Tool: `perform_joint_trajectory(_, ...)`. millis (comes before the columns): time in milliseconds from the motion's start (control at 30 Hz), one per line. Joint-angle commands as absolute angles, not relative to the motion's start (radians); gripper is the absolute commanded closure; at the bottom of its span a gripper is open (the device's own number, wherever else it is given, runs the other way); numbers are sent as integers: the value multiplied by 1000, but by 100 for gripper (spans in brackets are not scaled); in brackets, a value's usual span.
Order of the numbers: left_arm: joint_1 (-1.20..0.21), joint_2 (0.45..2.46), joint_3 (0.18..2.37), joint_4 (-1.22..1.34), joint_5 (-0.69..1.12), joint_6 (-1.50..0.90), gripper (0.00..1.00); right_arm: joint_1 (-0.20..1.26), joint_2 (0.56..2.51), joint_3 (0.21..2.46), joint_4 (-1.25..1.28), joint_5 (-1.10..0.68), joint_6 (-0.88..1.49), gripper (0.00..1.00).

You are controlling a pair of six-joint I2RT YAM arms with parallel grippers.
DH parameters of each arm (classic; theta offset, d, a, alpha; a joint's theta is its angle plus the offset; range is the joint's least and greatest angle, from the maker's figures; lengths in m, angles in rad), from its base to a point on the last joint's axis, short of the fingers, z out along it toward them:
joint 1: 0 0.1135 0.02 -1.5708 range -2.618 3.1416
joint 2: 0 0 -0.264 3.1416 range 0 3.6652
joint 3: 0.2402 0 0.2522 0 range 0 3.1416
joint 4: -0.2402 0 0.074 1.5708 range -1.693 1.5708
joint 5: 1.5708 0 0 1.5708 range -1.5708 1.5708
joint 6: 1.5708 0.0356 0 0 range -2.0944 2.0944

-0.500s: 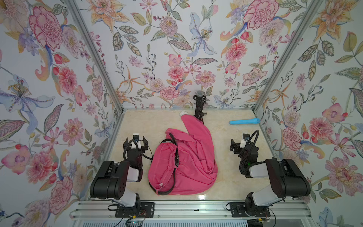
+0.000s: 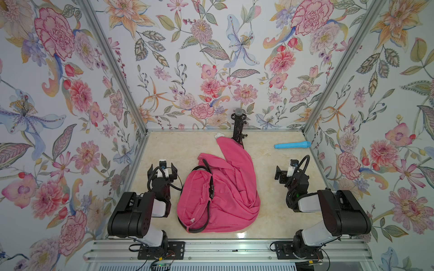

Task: Remove the belt from the trousers
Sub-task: Adjust the trousers at the center of the board.

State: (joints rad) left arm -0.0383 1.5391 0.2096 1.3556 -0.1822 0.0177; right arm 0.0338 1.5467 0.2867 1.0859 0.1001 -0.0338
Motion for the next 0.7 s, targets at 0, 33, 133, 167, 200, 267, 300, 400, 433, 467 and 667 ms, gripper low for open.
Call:
perform_joint_trajectory(0,-31,1549,202,1396,-164,-2,1,32,1542,295,1096,91,-29,0)
perform_joint_trajectory(33,-31,1549,203,1398,-164,-2,1,31,1542,296,1097,91,-31,0)
perform_joint_trajectory(133,-31,1550,203,1396,-165,-2,1,32,1543,295,1097,92,-31,0)
perform_joint_trajectory(167,-31,1549,202,1396,-165,-2,1,32,1542,296,1095,92,-31,0)
perform_joint_trajectory(200,-31,1550,203,1397,-164,-2,1,32,1543,296,1096,92,-31,0)
perform_joint_trajectory(267,-31,1549,203,1396,-164,-2,1,32,1543,295,1097,93,-30,0)
perform_joint_trajectory(300,-31,1549,202,1397,-164,-2,1,31,1543,296,1097,91,-29,0)
perform_joint_trajectory(400,-29,1549,202,1396,-164,-2,1,24,1543,295,1097,77,-25,0)
perform_joint_trajectory(433,-29,1549,203,1396,-163,-2,1,22,1542,295,1097,72,-24,0)
perform_joint_trajectory(467,-29,1549,202,1396,-159,-2,1,20,1542,296,1095,71,-24,0)
perform_joint_trajectory(667,-12,1540,204,1385,-85,1,1,26,1534,287,1109,88,-23,0)
